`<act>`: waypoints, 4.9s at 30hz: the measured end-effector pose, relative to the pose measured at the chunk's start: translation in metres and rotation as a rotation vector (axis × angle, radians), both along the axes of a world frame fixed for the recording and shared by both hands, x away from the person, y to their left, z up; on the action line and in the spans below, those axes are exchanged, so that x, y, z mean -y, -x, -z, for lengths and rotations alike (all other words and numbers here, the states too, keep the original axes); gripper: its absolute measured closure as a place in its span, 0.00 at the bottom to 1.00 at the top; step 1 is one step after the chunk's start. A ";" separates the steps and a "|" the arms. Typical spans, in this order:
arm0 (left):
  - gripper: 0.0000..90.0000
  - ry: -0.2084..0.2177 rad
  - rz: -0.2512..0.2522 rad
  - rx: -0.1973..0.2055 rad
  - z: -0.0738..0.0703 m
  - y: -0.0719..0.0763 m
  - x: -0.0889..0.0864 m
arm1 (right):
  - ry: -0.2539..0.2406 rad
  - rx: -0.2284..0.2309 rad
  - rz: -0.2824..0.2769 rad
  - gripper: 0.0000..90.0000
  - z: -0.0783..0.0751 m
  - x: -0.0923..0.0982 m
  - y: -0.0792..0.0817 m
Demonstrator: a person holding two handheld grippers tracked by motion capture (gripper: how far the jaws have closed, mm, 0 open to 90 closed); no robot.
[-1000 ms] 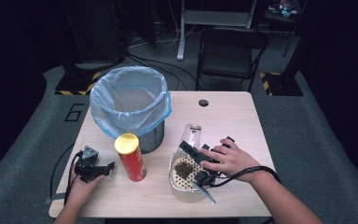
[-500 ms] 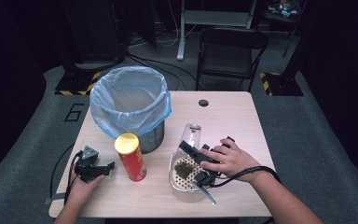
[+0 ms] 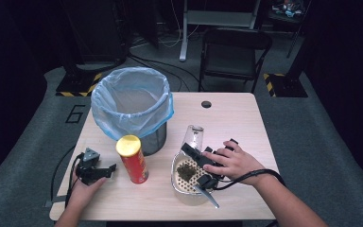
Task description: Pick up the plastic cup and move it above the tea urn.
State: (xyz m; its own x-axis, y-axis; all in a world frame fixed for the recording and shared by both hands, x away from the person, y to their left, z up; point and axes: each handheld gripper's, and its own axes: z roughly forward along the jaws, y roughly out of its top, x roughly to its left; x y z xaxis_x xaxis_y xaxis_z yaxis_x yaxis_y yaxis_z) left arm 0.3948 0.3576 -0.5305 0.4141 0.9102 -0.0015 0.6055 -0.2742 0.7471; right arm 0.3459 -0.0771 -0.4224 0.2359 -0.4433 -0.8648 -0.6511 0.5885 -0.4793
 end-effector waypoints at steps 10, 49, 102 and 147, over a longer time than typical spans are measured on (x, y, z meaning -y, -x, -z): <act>0.16 0.000 0.000 0.001 0.000 0.000 0.000 | -0.019 -0.103 -0.002 0.38 -0.014 -0.004 0.000; 0.16 0.000 0.000 0.000 0.000 0.000 0.000 | -0.537 -1.450 0.239 0.38 -0.081 0.017 -0.062; 0.15 0.010 -0.004 0.000 0.000 0.001 0.001 | -0.976 -1.652 0.353 0.38 -0.236 -0.054 -0.112; 0.16 0.003 0.034 -0.011 -0.001 0.003 0.002 | -0.997 -1.634 0.603 0.32 -0.170 -0.173 -0.178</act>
State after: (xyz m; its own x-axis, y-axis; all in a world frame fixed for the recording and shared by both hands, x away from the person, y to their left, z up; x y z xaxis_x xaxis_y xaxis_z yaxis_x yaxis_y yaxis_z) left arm 0.3923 0.3556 -0.5294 0.4445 0.8957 -0.0095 0.6044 -0.2921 0.7412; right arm 0.5240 0.0963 -0.2522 -0.8474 0.5307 -0.0156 0.2930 0.4919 0.8198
